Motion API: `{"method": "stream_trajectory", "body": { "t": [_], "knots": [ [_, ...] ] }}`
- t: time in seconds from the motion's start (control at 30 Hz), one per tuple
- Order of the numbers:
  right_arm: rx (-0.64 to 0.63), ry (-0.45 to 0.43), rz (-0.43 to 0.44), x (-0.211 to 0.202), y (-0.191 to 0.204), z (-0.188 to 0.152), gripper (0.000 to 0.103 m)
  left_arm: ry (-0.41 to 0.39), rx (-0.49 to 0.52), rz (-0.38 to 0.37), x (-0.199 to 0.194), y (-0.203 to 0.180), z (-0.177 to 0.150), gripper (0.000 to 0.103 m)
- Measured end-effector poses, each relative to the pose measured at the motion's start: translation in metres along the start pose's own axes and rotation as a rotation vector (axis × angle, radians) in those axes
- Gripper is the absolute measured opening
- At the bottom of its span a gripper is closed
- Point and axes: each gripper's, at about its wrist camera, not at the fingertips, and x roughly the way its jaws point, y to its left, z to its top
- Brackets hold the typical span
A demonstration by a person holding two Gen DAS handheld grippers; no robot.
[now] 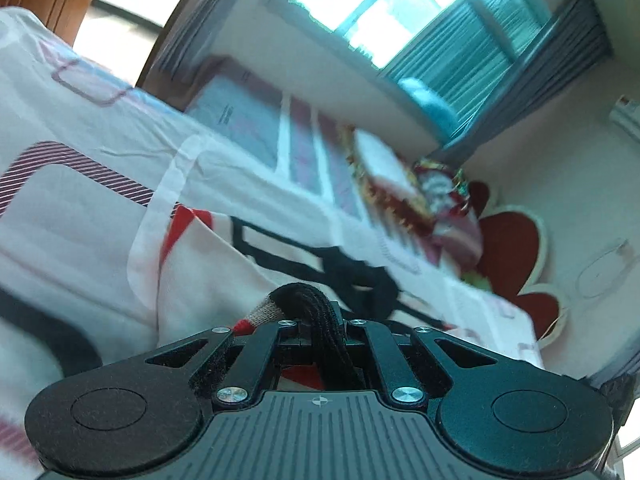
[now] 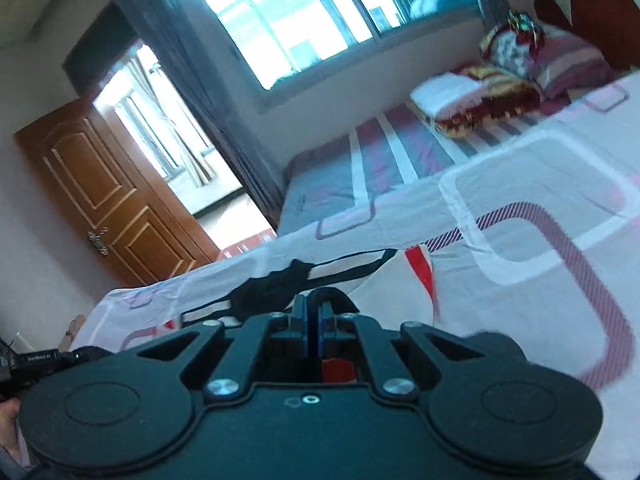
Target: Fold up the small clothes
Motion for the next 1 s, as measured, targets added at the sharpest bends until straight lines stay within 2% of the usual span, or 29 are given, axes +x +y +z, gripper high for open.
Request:
{"method": "stream_trajectory", "body": {
  "t": [0.2,0.3,0.33,0.37,0.4,0.43,0.47,0.5,0.57,0.67,0.8,0.87,0.9,0.93,1.0],
  "knots": [
    [0.074,0.061,-0.039,0.080,-0.030,0.006,0.005,0.066,0.018,0.021,0.072,0.024,0.021,0.005],
    [0.142,0.100,-0.038,0.112,-0.046,0.011,0.006,0.058,-0.015,-0.022,0.099,0.032,0.023,0.005],
    [0.169,0.105,-0.042,0.121,-0.052,0.012,0.011,0.057,-0.030,-0.028,0.105,0.034,0.021,0.021],
    [0.194,0.096,-0.041,0.127,-0.057,0.011,0.024,0.044,-0.048,-0.048,0.107,0.036,0.018,0.035],
    [0.215,0.085,-0.029,0.128,-0.061,0.010,0.032,0.019,-0.067,-0.088,0.107,0.039,0.015,0.064],
    [0.234,0.065,-0.027,0.126,-0.064,0.009,0.054,-0.011,-0.073,-0.127,0.104,0.039,0.013,0.080],
    [0.239,0.030,-0.024,0.121,-0.065,0.008,0.066,-0.037,-0.060,-0.127,0.101,0.036,0.012,0.082],
    [0.240,0.000,-0.013,0.116,-0.067,0.009,0.067,-0.052,-0.040,-0.117,0.099,0.032,0.012,0.082],
    [0.239,-0.028,0.000,0.107,-0.071,0.010,0.058,-0.059,-0.012,-0.104,0.095,0.029,0.013,0.082],
    [0.171,-0.031,-0.006,0.095,-0.071,0.012,0.049,-0.074,0.135,-0.022,0.087,0.017,0.018,0.081],
    [-0.022,-0.004,-0.038,0.089,-0.059,0.015,0.050,0.021,0.296,0.089,0.096,0.004,0.027,0.081],
    [-0.152,0.032,-0.062,0.094,-0.047,0.014,0.050,0.069,0.337,0.111,0.103,0.000,0.027,0.070],
    [-0.229,0.052,-0.070,0.097,-0.039,0.011,0.050,0.093,0.347,0.128,0.107,-0.001,0.027,0.058],
    [-0.278,0.069,-0.074,0.101,-0.031,0.008,0.050,0.107,0.354,0.150,0.109,-0.002,0.028,0.050],
    [-0.361,0.099,-0.091,0.111,-0.020,0.002,0.050,0.119,0.365,0.173,0.112,0.002,0.025,0.049]
  ]
}}
